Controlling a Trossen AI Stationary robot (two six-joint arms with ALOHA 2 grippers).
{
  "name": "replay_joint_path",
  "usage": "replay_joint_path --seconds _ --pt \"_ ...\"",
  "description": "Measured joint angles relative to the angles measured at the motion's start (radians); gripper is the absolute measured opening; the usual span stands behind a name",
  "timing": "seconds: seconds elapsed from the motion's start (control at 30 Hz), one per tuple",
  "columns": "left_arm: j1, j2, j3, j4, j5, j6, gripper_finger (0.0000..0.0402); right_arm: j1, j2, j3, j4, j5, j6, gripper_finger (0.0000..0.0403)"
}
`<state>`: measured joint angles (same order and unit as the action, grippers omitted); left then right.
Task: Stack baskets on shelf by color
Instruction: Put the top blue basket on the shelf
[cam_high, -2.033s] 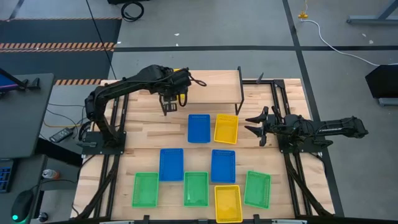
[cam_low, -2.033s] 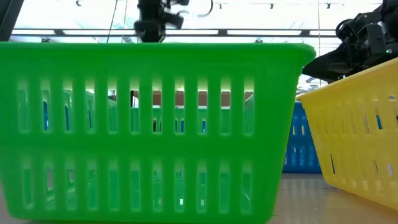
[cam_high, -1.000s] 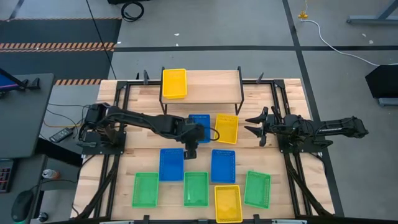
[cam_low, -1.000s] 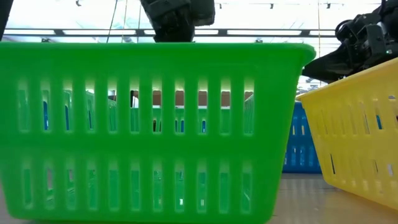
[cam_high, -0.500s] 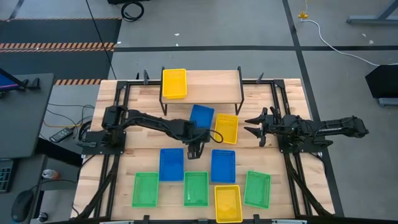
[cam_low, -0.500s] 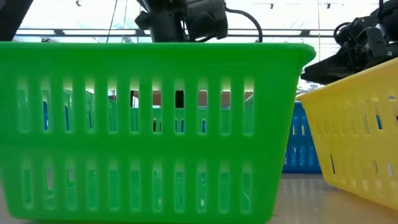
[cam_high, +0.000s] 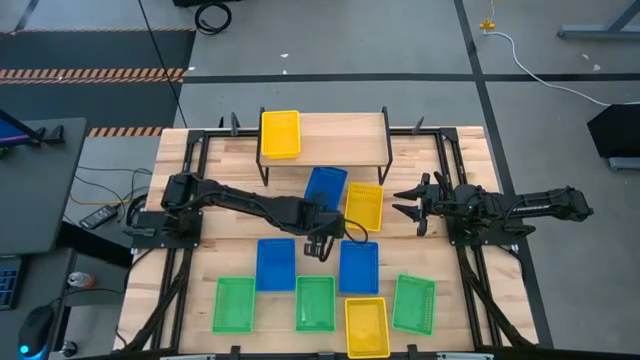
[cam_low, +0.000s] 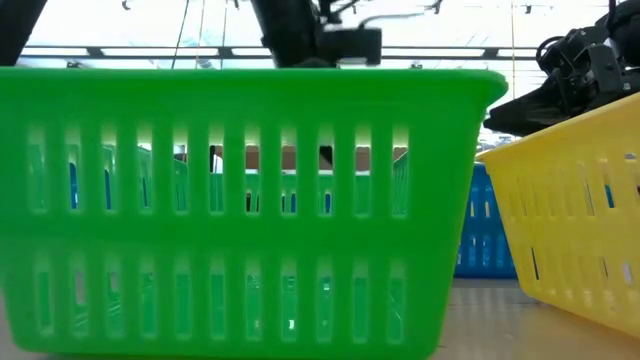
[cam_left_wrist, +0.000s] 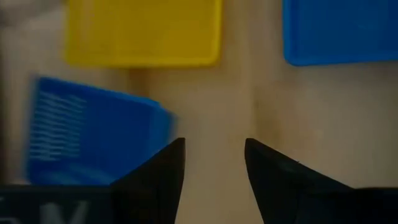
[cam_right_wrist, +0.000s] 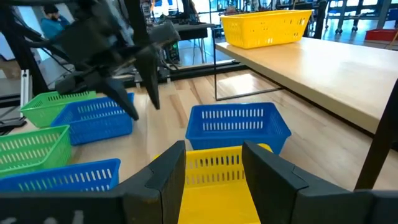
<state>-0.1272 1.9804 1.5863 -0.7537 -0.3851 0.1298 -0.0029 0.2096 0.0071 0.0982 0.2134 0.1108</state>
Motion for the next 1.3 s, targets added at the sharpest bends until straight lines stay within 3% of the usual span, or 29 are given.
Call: replay_joint_path --seconds 0.33,0.47,0.53,0.63,0.73,0.87,1.0,1.3 --pt "0.139 0.002 -0.102 0.004 0.069 0.066 0.0181 0.001 0.000 0.000 -0.003 -0.028 0.004 0.0165" --pt "0.176 0.002 -0.183 0.090 0.164 0.074 0.0178 0.001 0.000 0.000 -0.004 -0.029 0.003 0.0165" --pt "0.179 0.003 -0.214 0.129 0.164 0.073 0.0172 0.001 0.000 0.000 -0.004 -0.029 0.002 0.0165" --pt "0.162 0.003 -0.225 0.147 0.162 0.073 0.0145 0.001 0.000 0.000 -0.005 -0.029 0.001 0.0165" --pt "0.134 0.003 -0.224 0.161 0.154 0.073 0.0094 0.001 0.000 0.000 -0.005 -0.029 -0.006 0.0165" --pt "0.096 0.003 -0.185 0.123 0.154 0.061 0.0015 0.001 0.000 0.000 -0.005 -0.029 -0.005 0.0165" --pt "0.054 0.003 -0.124 0.094 0.155 0.020 0.0011 0.001 0.000 0.000 -0.005 -0.029 -0.005 0.0165" --pt "-0.007 0.002 0.128 -0.196 0.153 -0.067 0.0007 0.001 0.000 0.000 -0.005 -0.029 -0.005 0.0165"
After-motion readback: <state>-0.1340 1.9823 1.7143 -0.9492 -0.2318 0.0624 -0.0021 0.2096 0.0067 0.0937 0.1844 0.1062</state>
